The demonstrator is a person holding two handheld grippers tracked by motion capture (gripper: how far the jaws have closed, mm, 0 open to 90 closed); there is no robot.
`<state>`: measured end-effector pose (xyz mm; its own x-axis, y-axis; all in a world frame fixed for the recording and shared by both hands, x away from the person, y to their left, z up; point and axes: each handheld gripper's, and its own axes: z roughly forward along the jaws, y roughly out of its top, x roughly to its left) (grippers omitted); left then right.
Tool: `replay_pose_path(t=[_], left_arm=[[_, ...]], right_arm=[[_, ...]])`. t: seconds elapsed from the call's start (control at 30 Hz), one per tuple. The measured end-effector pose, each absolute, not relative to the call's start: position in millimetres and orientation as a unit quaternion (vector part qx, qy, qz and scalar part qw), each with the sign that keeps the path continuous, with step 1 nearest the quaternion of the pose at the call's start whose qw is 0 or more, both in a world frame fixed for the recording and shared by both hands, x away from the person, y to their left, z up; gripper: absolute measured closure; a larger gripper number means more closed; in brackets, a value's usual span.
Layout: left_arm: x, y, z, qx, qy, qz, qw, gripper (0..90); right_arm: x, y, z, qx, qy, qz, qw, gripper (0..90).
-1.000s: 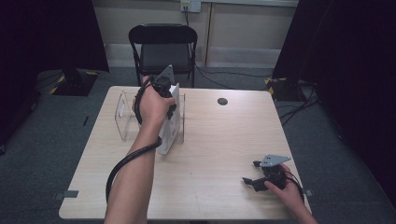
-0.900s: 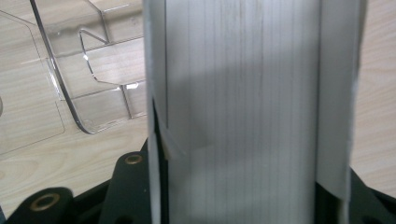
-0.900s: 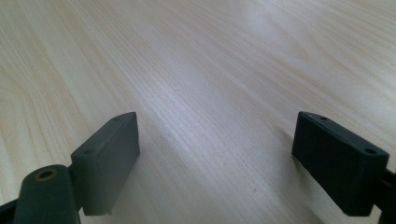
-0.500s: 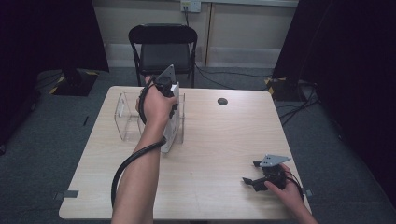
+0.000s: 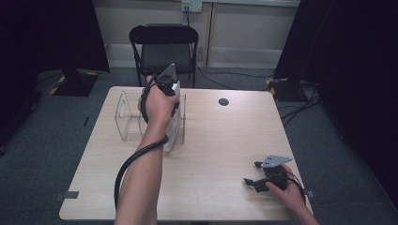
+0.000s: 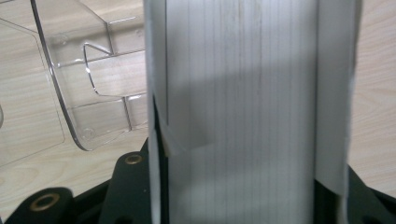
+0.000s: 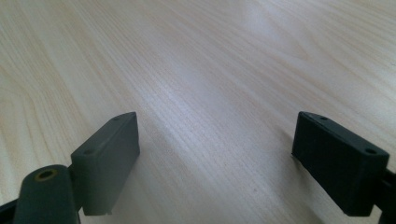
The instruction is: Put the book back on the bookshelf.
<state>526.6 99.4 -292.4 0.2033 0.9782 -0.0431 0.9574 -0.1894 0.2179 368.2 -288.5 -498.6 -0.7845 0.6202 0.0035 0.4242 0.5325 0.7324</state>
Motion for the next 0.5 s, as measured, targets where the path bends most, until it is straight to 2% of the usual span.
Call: replay_pose_path(t=[0.5], left_arm=[[532.5,94.4,-294.2,0.766,0.632,0.062,0.099,53.2]], right_arm=[[368.4,-288.3,-498.7,0.301,0.865,0.379,0.129,14.2]])
